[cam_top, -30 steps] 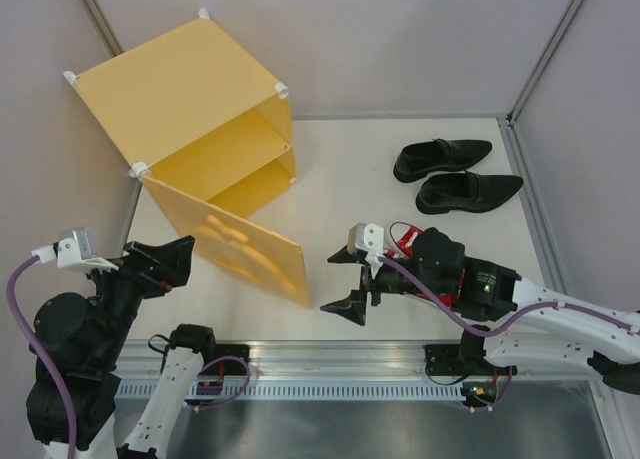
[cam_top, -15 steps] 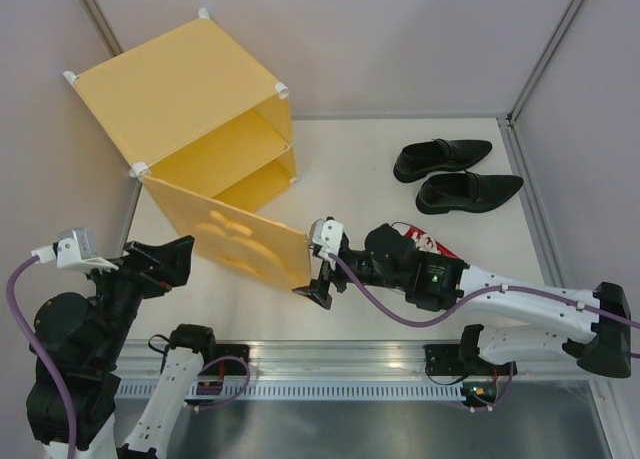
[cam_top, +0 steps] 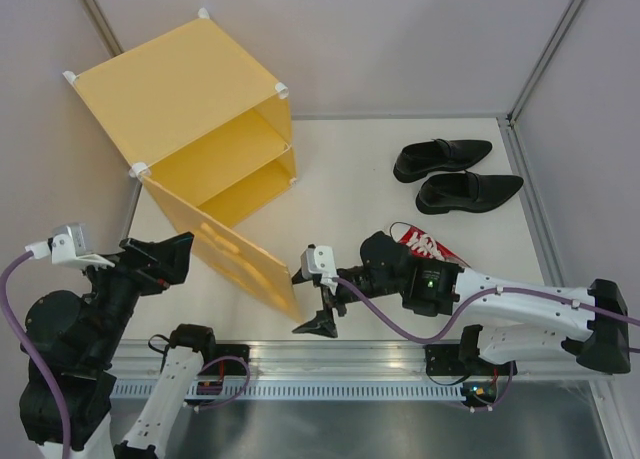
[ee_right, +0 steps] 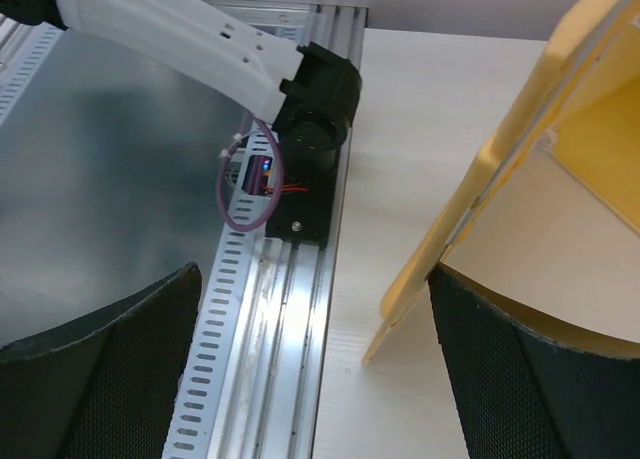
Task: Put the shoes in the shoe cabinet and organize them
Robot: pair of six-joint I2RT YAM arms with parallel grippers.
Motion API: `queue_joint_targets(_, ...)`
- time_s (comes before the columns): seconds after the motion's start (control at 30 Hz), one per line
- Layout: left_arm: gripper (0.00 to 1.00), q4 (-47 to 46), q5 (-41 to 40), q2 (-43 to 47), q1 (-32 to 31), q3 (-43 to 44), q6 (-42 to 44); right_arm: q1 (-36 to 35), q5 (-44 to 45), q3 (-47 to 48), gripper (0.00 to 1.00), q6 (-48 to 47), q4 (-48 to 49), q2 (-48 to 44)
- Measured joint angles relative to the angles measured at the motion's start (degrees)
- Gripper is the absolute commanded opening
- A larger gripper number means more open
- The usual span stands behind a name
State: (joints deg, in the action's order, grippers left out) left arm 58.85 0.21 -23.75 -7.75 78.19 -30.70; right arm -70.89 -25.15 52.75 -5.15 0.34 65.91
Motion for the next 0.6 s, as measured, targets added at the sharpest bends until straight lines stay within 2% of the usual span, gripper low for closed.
queue_joint_targets(0.6,1.00,-2.10,8.52,-14.51,0.00,8.76,-0.09,-8.48,-3.48,-0.48,0.98,2.21,2.58,7.65)
